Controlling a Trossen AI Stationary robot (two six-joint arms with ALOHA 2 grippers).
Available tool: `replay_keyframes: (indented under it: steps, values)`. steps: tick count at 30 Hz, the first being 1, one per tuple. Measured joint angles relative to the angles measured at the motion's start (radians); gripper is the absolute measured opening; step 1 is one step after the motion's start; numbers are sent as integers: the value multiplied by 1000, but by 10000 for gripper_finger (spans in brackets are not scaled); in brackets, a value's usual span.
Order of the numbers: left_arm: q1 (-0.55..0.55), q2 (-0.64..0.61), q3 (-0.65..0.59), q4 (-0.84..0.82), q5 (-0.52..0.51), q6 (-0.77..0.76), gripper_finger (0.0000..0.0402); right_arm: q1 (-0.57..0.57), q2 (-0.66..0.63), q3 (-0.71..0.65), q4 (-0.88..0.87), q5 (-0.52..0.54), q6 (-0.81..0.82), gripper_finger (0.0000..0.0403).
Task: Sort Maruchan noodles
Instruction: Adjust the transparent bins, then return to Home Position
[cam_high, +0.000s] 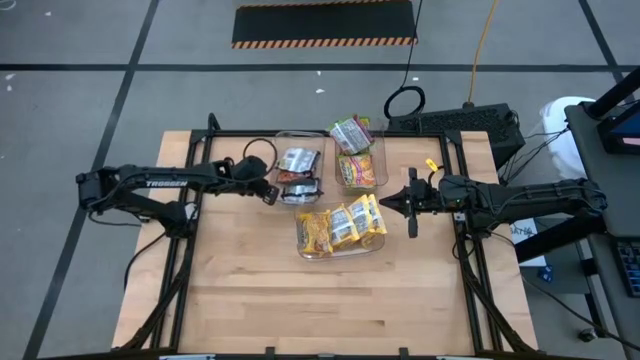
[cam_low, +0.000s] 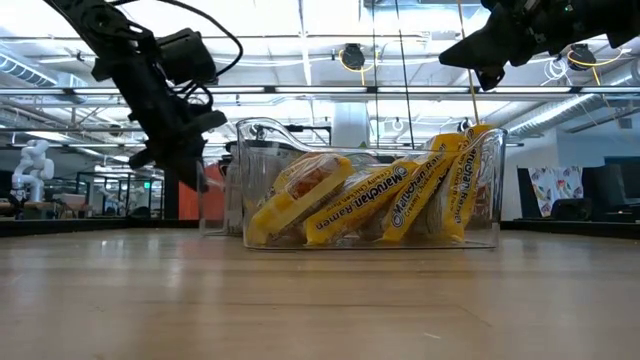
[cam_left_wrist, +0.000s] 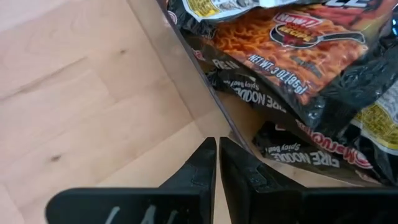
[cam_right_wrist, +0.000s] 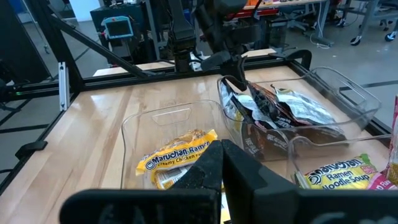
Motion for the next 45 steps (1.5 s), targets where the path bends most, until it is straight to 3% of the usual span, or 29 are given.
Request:
replay_keyframes:
  steps: [13,22,28,34,40,45]
  values:
    - [0,1,0,107,-1,-4,26,0,0,0,0,0,0,0]
    - [-21,-75,0,23,70,-9,26,0,-10,0,-17,0,0,0]
    - [-108,-198,0,-77,139,-55,26,0,-57,0,-137,0,36,0]
    - [-266,-220,0,-112,158,-149,26,0,-68,0,-293,0,144,0]
    - [-385,-230,0,-105,143,-162,26,0,-78,0,-299,1,108,0]
    - [-448,-295,0,-110,72,-117,26,0,-131,0,-301,1,61,0]
